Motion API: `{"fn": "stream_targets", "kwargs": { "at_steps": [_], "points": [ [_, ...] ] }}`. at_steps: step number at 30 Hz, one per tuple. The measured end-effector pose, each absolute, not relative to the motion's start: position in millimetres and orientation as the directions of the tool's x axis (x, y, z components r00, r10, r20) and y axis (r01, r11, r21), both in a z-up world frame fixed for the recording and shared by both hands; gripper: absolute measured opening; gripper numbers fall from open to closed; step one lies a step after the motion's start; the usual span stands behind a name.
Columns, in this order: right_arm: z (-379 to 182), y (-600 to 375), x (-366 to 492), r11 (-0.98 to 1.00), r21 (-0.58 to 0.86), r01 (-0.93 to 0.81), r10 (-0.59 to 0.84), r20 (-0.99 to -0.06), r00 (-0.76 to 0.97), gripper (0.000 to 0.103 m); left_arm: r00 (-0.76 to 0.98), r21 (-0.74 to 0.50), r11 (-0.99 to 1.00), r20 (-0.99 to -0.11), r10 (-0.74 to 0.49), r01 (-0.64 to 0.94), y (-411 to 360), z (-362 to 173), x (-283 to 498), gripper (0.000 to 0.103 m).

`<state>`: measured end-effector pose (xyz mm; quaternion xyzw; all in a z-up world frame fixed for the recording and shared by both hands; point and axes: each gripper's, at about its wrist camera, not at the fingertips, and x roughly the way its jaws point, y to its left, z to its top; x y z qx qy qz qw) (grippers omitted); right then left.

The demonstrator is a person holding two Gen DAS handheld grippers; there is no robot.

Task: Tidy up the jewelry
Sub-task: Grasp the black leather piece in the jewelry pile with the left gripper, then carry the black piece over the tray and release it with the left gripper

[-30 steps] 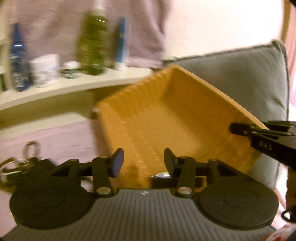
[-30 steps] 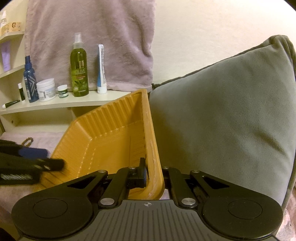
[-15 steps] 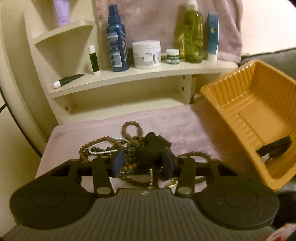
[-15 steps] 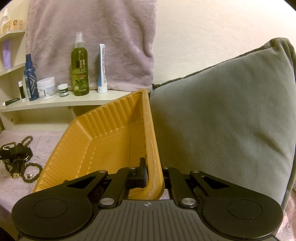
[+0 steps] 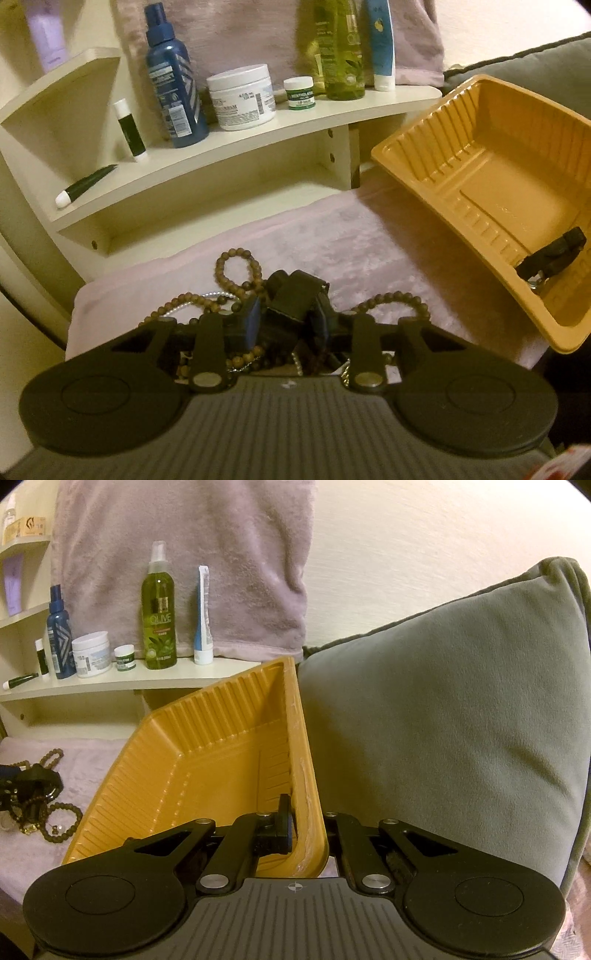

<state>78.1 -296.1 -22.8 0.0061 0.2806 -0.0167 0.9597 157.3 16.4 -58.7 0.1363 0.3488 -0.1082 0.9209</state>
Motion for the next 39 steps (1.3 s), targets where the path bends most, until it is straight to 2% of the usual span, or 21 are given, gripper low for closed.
{"fn": "stream_targets", "kwargs": {
  "at_steps": [8,28,36,39],
  "points": [
    [-22.7,-296.2,78.1,0.999,0.004,0.035,-0.027,-0.538,0.843,0.004,0.750,0.137,0.951,-0.650,-0.126,0.278,24.2,-47.4,161.5,0.020],
    [-22.1,-295.3,76.1,0.999,0.003,0.033,-0.027,-0.529,0.848,0.004,0.802,0.118,0.955,-0.577,-0.158,0.273,26.2,-11.5,180.6,0.020],
    [-21.8,-294.9,75.8,0.999,0.005,0.035,-0.027,-0.527,0.849,0.004,0.802,0.073,0.941,-0.548,-0.239,0.330,4.7,8.3,180.2,0.020],
    [-20.6,-294.8,76.4,0.999,0.004,0.033,-0.026,-0.528,0.849,0.004,0.783,0.020,0.926,-0.540,-0.308,0.378,-9.4,12.8,177.7,0.020]
  ]
}}
